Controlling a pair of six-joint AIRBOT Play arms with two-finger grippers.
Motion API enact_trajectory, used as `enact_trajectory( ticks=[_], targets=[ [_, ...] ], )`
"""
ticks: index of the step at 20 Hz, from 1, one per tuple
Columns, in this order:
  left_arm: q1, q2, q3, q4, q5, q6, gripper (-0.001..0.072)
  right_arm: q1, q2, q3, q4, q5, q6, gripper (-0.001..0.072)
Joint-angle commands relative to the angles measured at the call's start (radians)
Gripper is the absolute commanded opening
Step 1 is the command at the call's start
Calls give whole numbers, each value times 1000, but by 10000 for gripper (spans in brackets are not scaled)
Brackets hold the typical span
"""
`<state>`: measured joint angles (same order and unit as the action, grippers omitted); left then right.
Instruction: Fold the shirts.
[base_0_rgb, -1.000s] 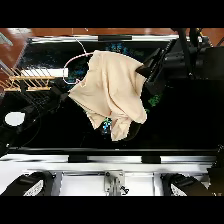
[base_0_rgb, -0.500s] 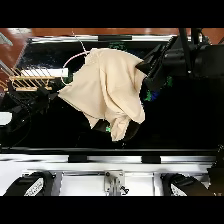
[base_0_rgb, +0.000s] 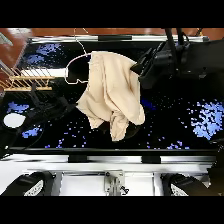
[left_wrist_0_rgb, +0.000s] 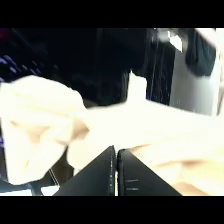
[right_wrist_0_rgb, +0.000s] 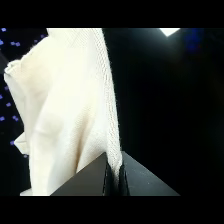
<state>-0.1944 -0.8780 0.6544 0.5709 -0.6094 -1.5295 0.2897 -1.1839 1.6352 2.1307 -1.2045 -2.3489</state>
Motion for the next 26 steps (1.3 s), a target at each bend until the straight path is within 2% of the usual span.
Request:
enact_trajectory(
  ticks=[1,2,3,4,5,9,10,11,16,20,24,26],
  targets=[
    [-75,-21,0,-4,53,-8,45,1,-19,0,11,-6,0,61],
    [-77,-31,0,-6,56,-11,49,1,-18,0,9,-9,0,61],
    [-76,-39,0,-11,55,-11,133,1,-18,0,7,-10,0,61],
    [-75,-40,0,-11,57,-11,301,1,-19,0,7,-10,0,61],
    [-71,-39,2,-17,58,-11,348,1,-19,0,7,-10,0,61],
    [-66,-28,88,-30,42,-7,365,1,-19,0,7,-11,0,61],
    [-66,-29,123,-32,35,-8,525,1,-19,0,7,-14,-1,61],
    [-66,-29,158,-51,33,-8,628,1,-19,0,7,-21,-2,61],
    [-68,-69,214,-175,109,-8,618,1,-18,0,7,-51,-12,61],
    [-103,-173,214,-294,112,-7,618,1,-18,0,6,-48,-19,61],
    [-155,-248,214,-325,122,-8,601,1,-18,0,-17,-48,-19,61],
    [-168,-257,215,-343,179,-8,597,1,-18,0,-19,-48,-19,61]
  ],
)
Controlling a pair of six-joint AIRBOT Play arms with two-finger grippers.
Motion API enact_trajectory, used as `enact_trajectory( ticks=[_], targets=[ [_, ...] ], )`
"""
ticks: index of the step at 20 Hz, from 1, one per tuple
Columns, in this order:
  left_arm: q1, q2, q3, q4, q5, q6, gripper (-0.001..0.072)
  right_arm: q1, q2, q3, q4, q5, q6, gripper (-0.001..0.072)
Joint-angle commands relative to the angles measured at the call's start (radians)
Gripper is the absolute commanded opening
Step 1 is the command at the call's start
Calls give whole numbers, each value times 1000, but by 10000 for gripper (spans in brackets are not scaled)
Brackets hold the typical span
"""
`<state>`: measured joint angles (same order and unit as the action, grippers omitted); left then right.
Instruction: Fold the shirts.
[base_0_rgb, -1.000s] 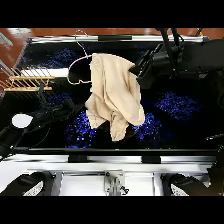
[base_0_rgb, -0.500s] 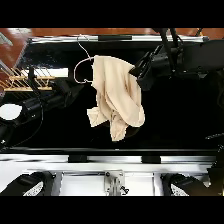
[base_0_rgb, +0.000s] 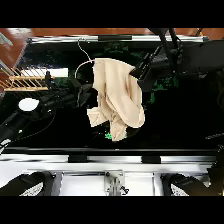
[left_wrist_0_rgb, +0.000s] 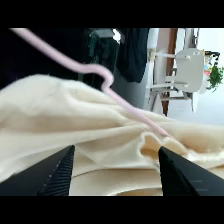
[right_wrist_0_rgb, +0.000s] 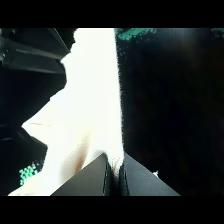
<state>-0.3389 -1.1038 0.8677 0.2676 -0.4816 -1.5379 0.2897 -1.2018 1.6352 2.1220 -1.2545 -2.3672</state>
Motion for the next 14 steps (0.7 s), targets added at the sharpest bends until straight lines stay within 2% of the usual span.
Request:
enact_trajectory(
  ticks=[1,2,12,14],
  targets=[
    [-26,-31,2,-45,76,1,520,1,0,0,-11,2,-1,61],
    [-30,-32,2,-45,91,0,464,1,0,0,-11,2,-1,61],
    [-85,-57,2,-89,98,12,441,1,0,0,-29,2,-1,61],
    [-90,-57,2,-111,128,13,402,1,0,0,-29,2,-1,61]
  ],
)
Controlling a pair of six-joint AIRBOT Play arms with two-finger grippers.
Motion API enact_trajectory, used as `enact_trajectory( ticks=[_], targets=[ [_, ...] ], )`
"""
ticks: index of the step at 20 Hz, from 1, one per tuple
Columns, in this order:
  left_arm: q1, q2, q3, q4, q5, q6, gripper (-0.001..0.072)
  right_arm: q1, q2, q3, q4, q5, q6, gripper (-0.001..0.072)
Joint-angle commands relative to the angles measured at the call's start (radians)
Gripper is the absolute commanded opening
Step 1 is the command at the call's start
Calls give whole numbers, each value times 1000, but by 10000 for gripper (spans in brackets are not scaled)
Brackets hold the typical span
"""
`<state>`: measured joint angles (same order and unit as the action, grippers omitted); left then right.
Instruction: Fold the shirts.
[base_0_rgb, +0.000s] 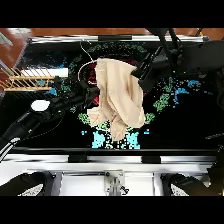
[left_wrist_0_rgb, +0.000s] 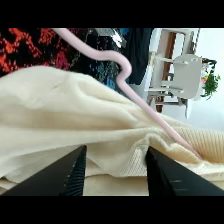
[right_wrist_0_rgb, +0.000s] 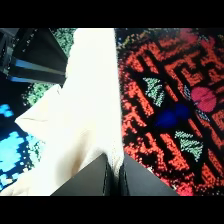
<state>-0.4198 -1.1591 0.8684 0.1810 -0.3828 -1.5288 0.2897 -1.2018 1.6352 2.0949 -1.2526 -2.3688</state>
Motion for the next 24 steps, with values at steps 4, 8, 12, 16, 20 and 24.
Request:
enact_trajectory(
  ticks=[4,8,12,16,20,24],
  targets=[
    [-45,-3,2,-52,63,18,402,1,0,0,-2,-7,1,61],
    [-74,-11,2,-115,105,18,277,1,0,0,-2,-8,1,61],
    [-79,-11,2,-130,132,17,85,1,0,0,-3,-7,1,61],
    [-79,-10,2,-129,156,18,42,1,0,0,-8,-7,1,61],
    [-54,-3,0,-128,158,108,39,0,11,1,-10,25,1,61],
    [43,-2,-3,-91,71,108,39,0,55,1,-10,93,0,61]
  ],
)
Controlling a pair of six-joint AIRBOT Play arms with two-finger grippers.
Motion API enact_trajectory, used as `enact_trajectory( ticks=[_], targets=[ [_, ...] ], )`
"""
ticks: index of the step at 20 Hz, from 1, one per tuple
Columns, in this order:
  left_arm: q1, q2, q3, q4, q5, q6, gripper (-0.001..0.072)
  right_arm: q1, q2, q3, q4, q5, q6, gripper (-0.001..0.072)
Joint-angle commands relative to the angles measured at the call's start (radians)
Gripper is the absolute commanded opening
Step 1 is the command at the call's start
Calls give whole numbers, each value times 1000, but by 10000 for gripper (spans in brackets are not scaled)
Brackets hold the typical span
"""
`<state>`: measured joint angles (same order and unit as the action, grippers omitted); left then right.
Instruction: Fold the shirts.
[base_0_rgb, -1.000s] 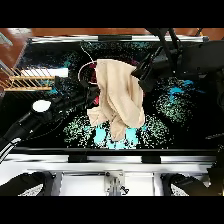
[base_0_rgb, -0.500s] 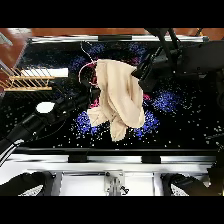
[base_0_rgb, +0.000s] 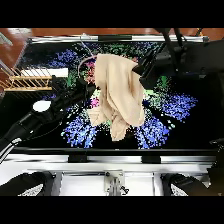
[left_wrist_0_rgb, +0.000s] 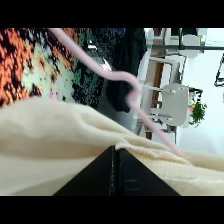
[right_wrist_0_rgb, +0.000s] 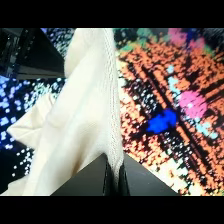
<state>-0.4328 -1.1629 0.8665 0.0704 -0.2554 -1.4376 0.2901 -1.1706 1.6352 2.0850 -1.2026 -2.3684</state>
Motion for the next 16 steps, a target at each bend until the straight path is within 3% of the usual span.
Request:
enact_trajectory(
  ticks=[1,11,16],
  targets=[
    [81,5,-1,21,-68,17,39,0,33,1,0,34,0,61],
    [353,81,-1,73,-194,16,38,0,62,1,14,25,0,61],
    [377,80,-1,96,-222,12,38,0,62,1,46,40,-1,61]
  ],
)
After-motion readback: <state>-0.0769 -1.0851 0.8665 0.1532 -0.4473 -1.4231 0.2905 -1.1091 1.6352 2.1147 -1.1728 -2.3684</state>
